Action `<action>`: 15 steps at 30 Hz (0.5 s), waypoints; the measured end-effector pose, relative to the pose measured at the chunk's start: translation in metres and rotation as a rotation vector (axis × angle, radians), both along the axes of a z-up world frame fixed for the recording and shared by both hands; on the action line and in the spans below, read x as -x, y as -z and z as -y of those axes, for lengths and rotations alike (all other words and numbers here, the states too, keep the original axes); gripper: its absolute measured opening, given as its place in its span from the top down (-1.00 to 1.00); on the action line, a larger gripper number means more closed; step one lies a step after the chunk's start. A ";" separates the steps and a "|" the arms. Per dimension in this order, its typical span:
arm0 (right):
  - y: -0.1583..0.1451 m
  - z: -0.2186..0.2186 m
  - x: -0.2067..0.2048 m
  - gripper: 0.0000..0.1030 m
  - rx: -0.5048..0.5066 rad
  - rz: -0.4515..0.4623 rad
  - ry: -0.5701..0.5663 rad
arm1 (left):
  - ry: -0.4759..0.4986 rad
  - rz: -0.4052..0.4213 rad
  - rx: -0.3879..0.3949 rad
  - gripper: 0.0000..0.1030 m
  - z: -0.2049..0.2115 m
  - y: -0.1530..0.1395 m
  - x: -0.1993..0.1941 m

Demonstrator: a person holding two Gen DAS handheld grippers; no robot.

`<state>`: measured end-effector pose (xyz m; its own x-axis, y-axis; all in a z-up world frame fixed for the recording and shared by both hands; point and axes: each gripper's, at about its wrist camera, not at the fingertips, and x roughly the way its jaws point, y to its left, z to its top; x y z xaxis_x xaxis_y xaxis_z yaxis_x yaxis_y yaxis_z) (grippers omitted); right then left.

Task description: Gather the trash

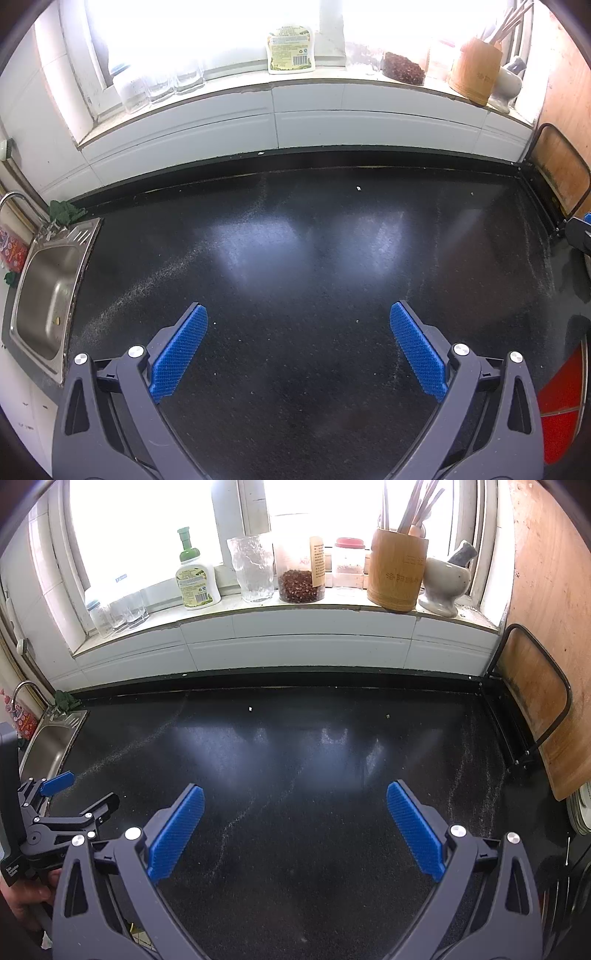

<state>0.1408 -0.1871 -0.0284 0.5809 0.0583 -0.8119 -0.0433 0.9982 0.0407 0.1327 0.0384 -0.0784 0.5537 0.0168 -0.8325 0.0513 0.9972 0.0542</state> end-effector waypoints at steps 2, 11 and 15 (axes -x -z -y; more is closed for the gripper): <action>0.000 0.001 0.001 -0.86 -0.002 0.001 0.002 | 0.000 -0.001 0.000 -0.87 0.000 0.000 0.000; 0.000 0.001 0.000 -0.86 -0.004 -0.004 0.001 | 0.004 -0.002 0.001 -0.87 0.003 0.000 0.002; 0.000 0.002 0.001 -0.86 -0.003 -0.003 0.004 | 0.004 -0.004 0.002 -0.87 0.003 0.001 0.002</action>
<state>0.1396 -0.1887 -0.0286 0.5786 0.0586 -0.8135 -0.0389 0.9983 0.0442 0.1307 0.0358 -0.0791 0.5505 0.0130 -0.8348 0.0554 0.9971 0.0521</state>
